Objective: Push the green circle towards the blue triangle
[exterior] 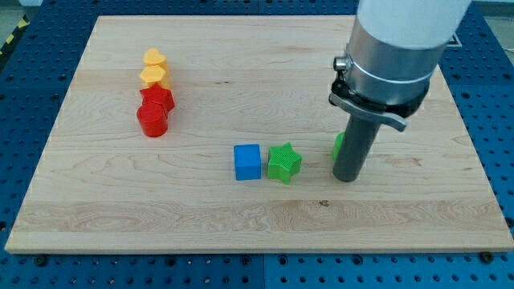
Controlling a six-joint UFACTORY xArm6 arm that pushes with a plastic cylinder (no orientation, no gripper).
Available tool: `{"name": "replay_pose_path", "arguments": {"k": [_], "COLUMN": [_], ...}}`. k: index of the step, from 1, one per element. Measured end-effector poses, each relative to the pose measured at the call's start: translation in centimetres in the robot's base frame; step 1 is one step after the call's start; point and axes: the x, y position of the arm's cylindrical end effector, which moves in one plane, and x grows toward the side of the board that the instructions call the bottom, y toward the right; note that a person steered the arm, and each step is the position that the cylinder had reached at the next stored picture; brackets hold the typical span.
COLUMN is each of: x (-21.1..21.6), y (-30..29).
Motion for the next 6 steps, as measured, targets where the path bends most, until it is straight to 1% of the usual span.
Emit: {"name": "replay_pose_path", "arguments": {"k": [2, 3, 5, 6], "x": [-3.4, -3.8, -4.1, -5.9], "y": [-1.9, -1.9, 1.4, 2.3]}}
